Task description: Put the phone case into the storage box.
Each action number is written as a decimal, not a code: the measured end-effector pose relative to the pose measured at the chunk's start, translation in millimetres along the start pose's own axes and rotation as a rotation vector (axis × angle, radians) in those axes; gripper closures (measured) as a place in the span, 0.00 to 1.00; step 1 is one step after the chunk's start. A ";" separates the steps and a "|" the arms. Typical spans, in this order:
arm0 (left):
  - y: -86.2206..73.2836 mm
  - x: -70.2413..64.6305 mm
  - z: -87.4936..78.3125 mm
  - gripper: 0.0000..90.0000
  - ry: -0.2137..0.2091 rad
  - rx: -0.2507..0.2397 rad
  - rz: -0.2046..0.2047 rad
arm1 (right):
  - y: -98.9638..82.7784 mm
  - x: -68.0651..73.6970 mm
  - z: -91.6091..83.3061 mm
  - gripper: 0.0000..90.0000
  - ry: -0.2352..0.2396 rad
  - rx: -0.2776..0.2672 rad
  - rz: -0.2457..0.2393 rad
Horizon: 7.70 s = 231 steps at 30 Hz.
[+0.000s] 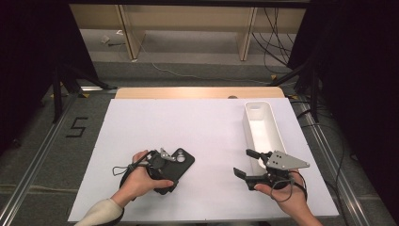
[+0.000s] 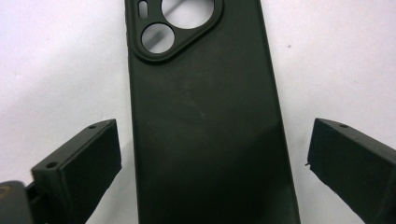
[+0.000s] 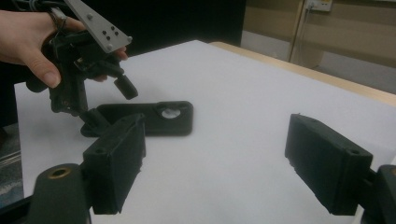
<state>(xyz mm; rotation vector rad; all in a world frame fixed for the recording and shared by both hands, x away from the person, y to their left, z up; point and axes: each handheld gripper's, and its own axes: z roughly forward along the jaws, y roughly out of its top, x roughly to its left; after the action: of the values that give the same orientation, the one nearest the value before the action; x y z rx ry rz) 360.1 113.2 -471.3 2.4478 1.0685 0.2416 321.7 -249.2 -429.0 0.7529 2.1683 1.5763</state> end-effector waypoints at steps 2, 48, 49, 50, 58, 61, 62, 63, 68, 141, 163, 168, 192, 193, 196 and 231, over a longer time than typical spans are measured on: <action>0.1 -0.7 0.6 0.04 0.003 0.004 0.000 | 0.1 0.0 0.0 0.24 0.000 -0.001 -0.001; 6.5 4.6 11.9 0.05 -0.015 0.083 0.015 | -0.6 0.5 1.3 0.24 0.009 0.004 0.002; 6.8 4.7 12.1 0.05 -0.015 0.085 0.014 | -0.7 0.5 1.3 0.24 0.009 0.004 0.002; 7.1 4.6 12.2 0.05 -0.014 0.087 0.015 | -0.7 0.6 1.4 0.24 0.010 0.004 0.002; 8.7 5.0 12.3 0.05 -0.017 0.105 0.020 | -0.9 0.6 1.6 0.24 0.011 0.009 0.001; 10.0 5.0 12.5 0.05 -0.014 0.114 0.022 | -0.9 0.5 1.6 0.24 0.012 0.009 0.002; 10.3 4.9 12.6 0.05 -0.012 0.116 0.023 | -0.9 0.5 1.6 0.24 0.012 0.009 0.002; 10.8 4.9 12.7 0.05 -0.011 0.120 0.024 | -1.0 0.6 1.6 0.24 0.013 0.010 0.002; 11.5 4.9 12.8 0.05 -0.012 0.127 0.030 | -1.1 0.8 1.7 0.24 0.015 0.011 0.003; 9.1 1.4 8.1 0.16 -0.004 0.102 -0.007 | -2.4 0.8 3.2 0.24 0.024 0.022 0.007; 8.3 4.3 -4.5 0.17 0.011 -0.062 -0.023 | -2.6 0.4 3.1 0.24 0.020 0.021 0.007; 10.1 2.9 -8.1 0.17 0.019 -0.121 -0.021 | -2.6 0.3 3.1 0.24 0.020 0.021 0.007; 13.4 -1.4 -18.8 0.17 0.043 -0.305 -0.023 | -2.7 0.2 3.3 0.24 0.016 0.022 0.008; 13.5 -1.5 -19.1 0.17 0.044 -0.308 -0.022 | -2.7 0.3 3.3 0.24 0.016 0.022 0.008; 13.7 -2.1 -20.2 0.17 0.048 -0.324 -0.025 | -2.7 0.2 3.3 0.24 0.015 0.022 0.008; 17.1 -14.8 -29.2 0.17 0.067 -0.428 0.003 | -2.1 -0.2 5.5 0.24 0.012 0.021 0.013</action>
<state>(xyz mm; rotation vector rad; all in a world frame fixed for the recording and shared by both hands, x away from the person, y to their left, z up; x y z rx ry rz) 351.3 102.0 -437.2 2.0697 0.9276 0.5012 324.5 -245.6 -432.7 0.7668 2.1968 1.5703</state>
